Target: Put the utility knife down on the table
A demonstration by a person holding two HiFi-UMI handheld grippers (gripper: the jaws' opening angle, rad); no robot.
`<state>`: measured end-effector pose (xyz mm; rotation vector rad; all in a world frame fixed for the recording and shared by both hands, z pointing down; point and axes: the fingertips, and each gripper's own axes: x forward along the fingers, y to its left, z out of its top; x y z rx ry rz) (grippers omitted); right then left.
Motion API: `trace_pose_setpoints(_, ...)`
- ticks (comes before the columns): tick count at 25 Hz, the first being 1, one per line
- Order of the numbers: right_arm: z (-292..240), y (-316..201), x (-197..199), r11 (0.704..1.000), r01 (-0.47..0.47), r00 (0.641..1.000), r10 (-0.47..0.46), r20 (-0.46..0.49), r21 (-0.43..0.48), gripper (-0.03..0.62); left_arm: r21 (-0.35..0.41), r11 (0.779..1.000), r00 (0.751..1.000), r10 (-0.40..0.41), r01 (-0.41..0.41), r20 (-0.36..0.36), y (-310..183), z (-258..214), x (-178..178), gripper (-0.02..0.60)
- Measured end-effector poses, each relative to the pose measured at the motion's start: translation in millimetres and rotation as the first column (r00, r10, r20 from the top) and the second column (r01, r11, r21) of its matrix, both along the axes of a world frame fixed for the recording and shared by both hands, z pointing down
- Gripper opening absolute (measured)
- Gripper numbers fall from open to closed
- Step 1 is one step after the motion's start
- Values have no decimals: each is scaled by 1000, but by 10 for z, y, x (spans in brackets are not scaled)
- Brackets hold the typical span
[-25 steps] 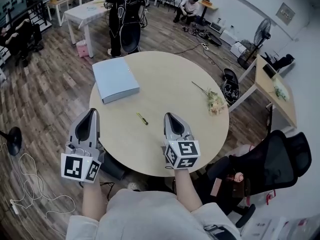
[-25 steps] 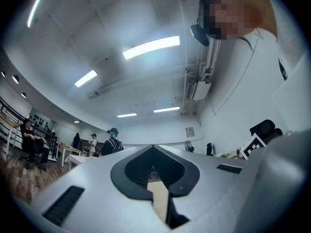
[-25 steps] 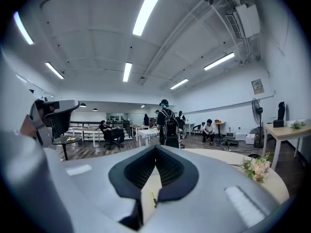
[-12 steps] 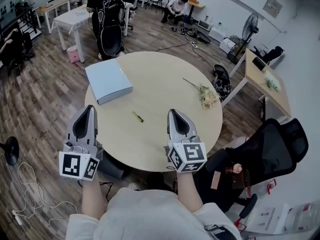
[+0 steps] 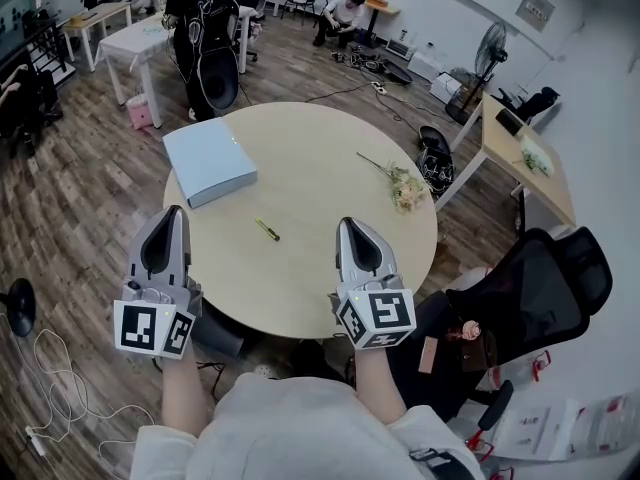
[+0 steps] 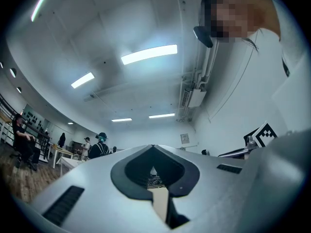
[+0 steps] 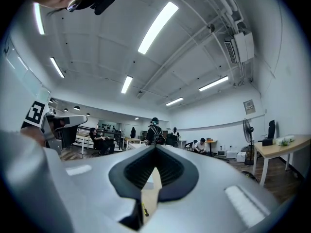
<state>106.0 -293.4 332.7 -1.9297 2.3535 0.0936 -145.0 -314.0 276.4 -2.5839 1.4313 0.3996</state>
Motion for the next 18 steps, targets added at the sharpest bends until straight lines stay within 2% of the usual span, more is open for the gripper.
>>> trace_pose_setpoints(18, 14, 61, 102, 1000, -14, 1000, 14, 18, 10, 11, -11, 1000, 1000, 20, -20, 7, 26, 39, 180, 8)
